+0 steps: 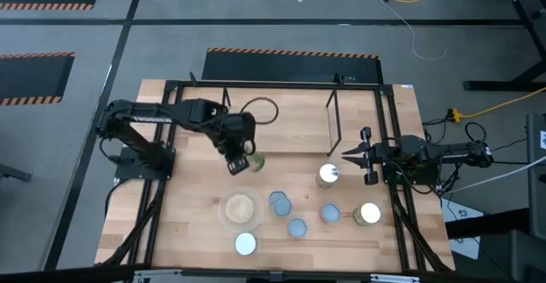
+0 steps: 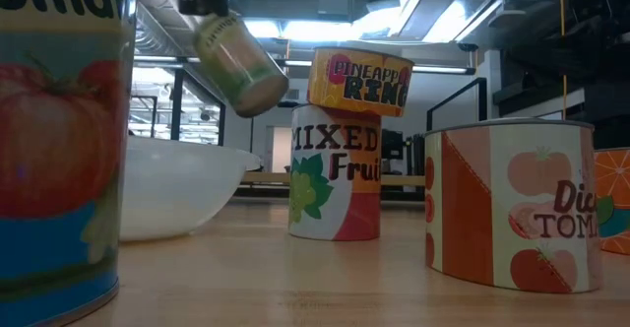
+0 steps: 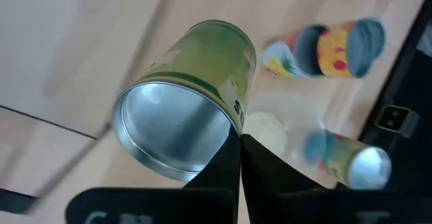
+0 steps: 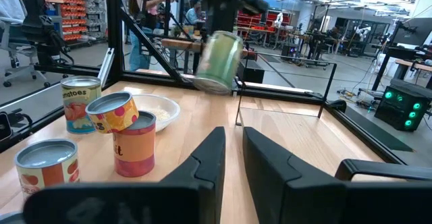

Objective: Pick and place cans onto a shelf
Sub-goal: Put the left canned oranges on the shelf

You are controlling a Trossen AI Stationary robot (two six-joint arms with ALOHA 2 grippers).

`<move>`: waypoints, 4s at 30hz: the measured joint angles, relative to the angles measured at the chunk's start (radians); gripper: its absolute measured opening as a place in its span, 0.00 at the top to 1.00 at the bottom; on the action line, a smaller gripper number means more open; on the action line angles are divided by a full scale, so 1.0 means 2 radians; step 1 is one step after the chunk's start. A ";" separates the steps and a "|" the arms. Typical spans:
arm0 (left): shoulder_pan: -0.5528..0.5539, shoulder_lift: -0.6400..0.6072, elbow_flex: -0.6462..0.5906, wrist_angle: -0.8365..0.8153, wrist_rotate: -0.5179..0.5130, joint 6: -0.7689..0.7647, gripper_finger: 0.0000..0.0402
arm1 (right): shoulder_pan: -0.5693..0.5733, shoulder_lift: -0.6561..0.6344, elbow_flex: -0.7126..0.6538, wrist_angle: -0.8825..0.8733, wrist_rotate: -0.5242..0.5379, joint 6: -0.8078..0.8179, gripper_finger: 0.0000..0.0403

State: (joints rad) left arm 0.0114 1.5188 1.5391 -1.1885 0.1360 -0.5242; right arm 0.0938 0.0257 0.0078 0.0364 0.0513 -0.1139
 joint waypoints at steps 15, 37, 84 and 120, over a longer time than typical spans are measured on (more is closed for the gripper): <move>0.122 0.000 0.000 0.000 -0.024 0.141 1.00 | 0.000 0.000 0.000 0.000 0.000 0.000 0.85; 0.242 0.000 0.000 0.014 -0.022 0.277 1.00 | 0.000 0.000 0.000 0.000 0.000 0.000 0.85; 0.222 0.229 0.202 -0.169 -0.116 0.341 1.00 | 0.000 0.000 0.000 0.000 0.000 -0.002 0.85; 0.208 0.251 0.199 -0.160 -0.141 0.333 1.00 | 0.000 0.000 0.000 0.000 0.000 0.000 0.85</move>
State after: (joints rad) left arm 0.4282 2.0209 1.9366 -1.5078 -0.1451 0.1416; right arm 0.0940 0.0257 0.0078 0.0365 0.0513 -0.1135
